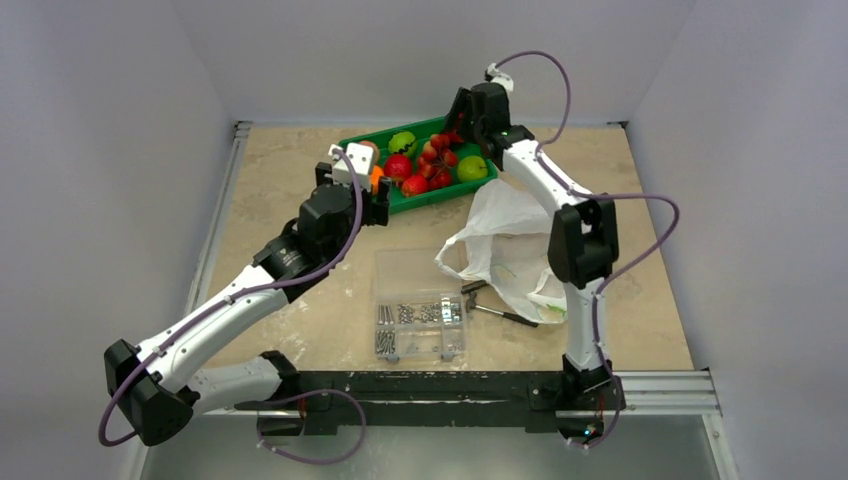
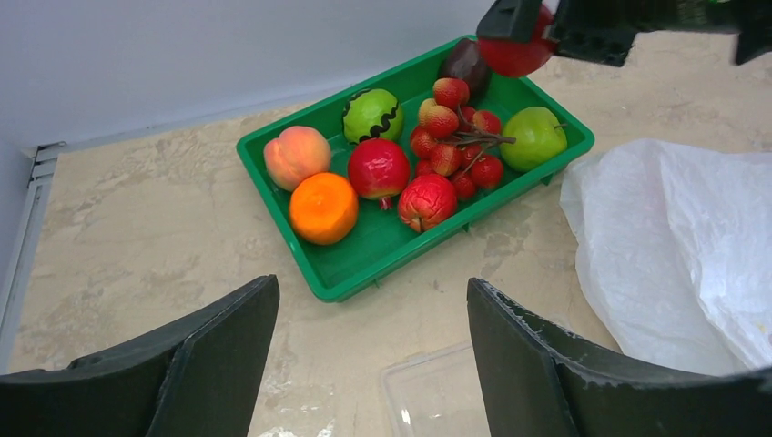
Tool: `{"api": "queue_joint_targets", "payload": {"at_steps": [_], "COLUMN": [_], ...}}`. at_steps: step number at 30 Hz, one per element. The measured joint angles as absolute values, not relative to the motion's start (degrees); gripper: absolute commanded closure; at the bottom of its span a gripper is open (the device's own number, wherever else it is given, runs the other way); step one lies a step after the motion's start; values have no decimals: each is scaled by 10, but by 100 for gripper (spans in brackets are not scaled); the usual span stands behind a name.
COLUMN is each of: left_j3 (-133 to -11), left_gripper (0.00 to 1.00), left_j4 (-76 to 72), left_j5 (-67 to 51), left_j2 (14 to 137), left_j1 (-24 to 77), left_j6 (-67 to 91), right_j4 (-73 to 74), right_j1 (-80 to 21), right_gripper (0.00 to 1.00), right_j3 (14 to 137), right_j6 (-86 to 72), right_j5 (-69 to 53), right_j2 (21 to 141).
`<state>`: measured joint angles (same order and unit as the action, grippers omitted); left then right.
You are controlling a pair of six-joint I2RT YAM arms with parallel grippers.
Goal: Take the fake fruits out of the plastic bag
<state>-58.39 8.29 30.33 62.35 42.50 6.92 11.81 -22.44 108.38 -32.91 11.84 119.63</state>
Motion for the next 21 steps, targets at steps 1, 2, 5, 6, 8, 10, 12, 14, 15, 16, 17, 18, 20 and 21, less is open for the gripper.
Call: {"api": "queue_joint_targets", "payload": {"at_steps": [1,2,5,6,8,10,12,14,15,16,17,18,20,21], "left_j3": [-584,-584,-585,-586,-587,-589,-591,-593,-593,-594,-594,-594,-594,-594], "left_gripper": [25,25,26,26,26,26,26,26,26,26,26,26,25,25], "left_j4": [83,84,87,87,87,87,87,89,89,90,90,90,91,91], "left_j5": [301,298,290,289,286,283,280,276,274,273,272,272,270,268], "left_j2": [623,623,624,624,624,625,627,630,631,632,632,633,634,635], "left_j1": [425,425,425,425,425,425,425,425,425,425,425,425,425,425], "left_j6": [69,69,70,70,71,74,76,79,79,79,79,79,79,79], "right_j4": [127,143,184,198,215,225,228,230,231,231,231,232,232,232], "right_j1": [-224,-225,-225,-225,-224,-224,-224,-224,-224,-224,-224,-224,-224,-224], "right_gripper": [95,94,90,87,81,74,65,53,46,39,34,29,21,18], "right_j3": [1103,1127,1192,1215,1245,1255,1259,1259,1259,1259,1259,1259,1259,1259], "right_j6": [-326,-320,-303,-298,-292,-283,-277,-272,-270,-269,-268,-267,-265,-264], "right_j5": [122,127,140,142,147,154,153,153,152,151,150,150,150,149], "right_j2": [1220,1247,1316,1337,1369,1385,1395,1398,1398,1398,1398,1398,1398,1398]}}
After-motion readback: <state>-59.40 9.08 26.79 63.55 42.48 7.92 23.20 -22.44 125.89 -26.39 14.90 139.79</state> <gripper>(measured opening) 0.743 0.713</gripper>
